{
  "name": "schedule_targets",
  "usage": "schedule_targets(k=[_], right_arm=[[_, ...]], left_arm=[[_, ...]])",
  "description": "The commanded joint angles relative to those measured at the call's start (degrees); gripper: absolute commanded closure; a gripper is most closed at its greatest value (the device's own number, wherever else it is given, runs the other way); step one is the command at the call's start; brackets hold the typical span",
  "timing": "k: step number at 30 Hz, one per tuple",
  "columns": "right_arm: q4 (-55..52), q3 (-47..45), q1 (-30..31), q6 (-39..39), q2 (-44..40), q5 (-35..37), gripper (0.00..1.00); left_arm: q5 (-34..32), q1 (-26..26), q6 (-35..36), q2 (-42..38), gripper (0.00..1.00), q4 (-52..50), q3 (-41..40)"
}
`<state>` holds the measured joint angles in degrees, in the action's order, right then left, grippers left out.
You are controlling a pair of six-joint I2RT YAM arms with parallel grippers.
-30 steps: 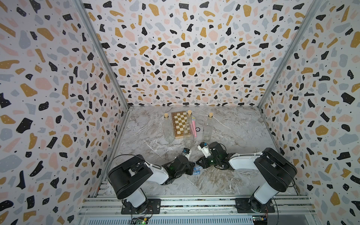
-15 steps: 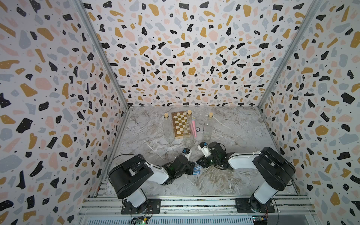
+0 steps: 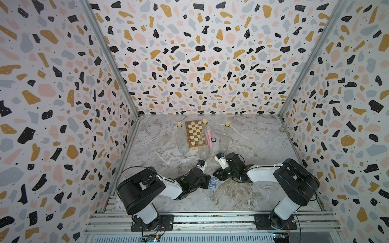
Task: Remove the label from the bottle
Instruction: Place the label at the center of the board.
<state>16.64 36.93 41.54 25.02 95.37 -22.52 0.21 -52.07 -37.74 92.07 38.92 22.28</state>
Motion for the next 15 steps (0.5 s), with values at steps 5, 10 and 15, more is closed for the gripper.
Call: schedule_targets(k=[5, 10, 15], right_arm=[[-2.07, 1.03, 0.45, -0.48, -3.95, -0.99, 0.89], [-1.75, 1.56, 1.75, -0.06, -3.38, -0.86, 0.89], [-1.03, 1.52, 2.19, 0.13, -1.88, -0.95, 0.89]], left_arm=[[0.32, 0.39, 0.04, -0.41, 0.83, -0.13, -0.93], [-0.38, 0.34, 0.14, -2.11, 0.83, -1.45, -1.23], [-1.15, 0.45, 0.13, -4.04, 0.83, -2.4, -2.23]])
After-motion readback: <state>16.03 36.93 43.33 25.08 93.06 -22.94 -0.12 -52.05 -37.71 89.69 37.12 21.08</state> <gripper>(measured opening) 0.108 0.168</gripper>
